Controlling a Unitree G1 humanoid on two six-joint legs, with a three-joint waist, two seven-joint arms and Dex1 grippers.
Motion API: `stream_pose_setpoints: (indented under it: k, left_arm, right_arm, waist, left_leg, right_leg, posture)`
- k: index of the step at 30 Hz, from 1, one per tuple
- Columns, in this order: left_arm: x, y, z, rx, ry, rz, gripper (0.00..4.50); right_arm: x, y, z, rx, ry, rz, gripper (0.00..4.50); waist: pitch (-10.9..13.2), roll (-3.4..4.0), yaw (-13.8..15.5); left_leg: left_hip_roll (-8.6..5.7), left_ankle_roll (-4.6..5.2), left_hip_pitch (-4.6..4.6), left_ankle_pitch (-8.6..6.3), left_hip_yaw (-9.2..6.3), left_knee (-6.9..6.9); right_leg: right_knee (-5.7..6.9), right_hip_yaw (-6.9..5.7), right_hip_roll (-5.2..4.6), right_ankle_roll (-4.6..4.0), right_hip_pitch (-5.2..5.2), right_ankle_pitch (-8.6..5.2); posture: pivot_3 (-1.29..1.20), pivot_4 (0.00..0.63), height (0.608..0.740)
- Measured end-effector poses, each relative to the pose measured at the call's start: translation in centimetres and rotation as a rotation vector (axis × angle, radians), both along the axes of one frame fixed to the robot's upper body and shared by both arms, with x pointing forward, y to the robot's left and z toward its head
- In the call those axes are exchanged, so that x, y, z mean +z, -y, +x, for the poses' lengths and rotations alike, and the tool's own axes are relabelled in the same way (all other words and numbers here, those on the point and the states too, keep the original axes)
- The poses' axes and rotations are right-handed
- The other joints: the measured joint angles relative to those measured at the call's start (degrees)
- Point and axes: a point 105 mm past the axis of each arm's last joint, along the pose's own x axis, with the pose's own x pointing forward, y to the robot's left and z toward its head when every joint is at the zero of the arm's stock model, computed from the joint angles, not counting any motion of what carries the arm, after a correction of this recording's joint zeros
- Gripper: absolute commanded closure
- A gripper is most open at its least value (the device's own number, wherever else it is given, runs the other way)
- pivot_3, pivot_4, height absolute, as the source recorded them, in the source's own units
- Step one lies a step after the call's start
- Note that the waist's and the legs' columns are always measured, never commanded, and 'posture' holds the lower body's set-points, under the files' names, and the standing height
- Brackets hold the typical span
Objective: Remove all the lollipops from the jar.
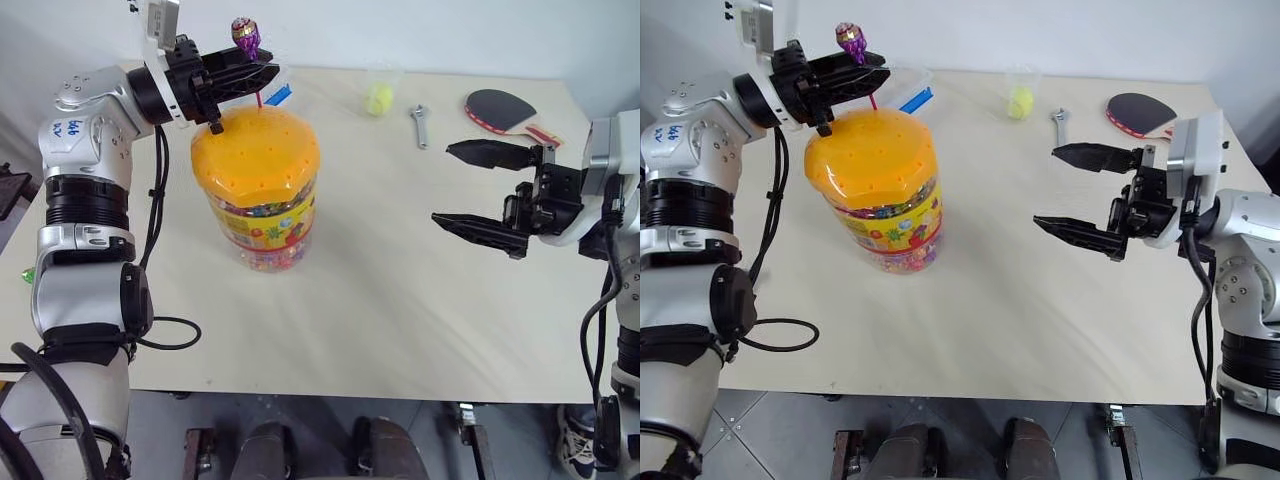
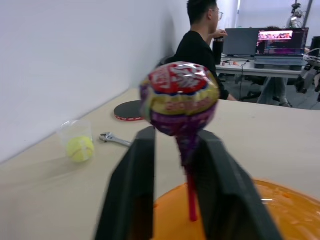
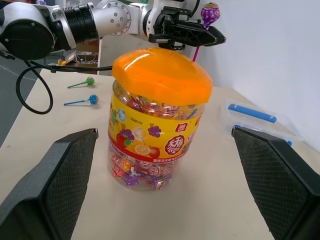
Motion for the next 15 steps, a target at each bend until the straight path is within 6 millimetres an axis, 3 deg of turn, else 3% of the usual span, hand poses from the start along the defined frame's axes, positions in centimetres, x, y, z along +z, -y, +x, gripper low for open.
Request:
stream_pose_setpoints:
  k: [4,12,15]
  left_arm:
    - [1.2,0.3,-0.3,-0.007,0.018,-0.008,4.48]
    - [5.9,-0.1,-0.9,0.078,0.128,-0.102,4.48]
    - [6.3,-2.1,0.1,0.245,0.079,-0.105,4.48]
  right_arm:
    - [0.0,0.0,0.1,-0.006,0.001,0.003,0.0]
    - [0.6,0.0,0.2,-0.003,0.024,0.01,0.0]
    - [0.8,0.0,0.3,0.007,0.024,0.01,0.0]
  waist:
    - [0.0,0.0,-0.01]
    - [0.0,0.0,-0.02]
    - [0.0,0.0,-0.15]
  left_leg:
    - [0.0,0.0,0.0,0.0,-0.01,0.0]
    - [0.0,0.0,0.0,0.0,-0.03,-0.01]
    - [0.0,0.0,0.0,0.0,-0.02,-0.03]
  right_leg:
    - [0.0,0.0,0.0,0.0,0.0,0.0]
    - [0.0,0.0,0.0,0.0,0.0,0.0]
    - [0.0,0.01,0.0,0.0,-0.01,0.0]
  posture:
    - [0.0,0.15,0.74]
    - [0.0,0.15,0.74]
    - [0.0,0.15,0.74]
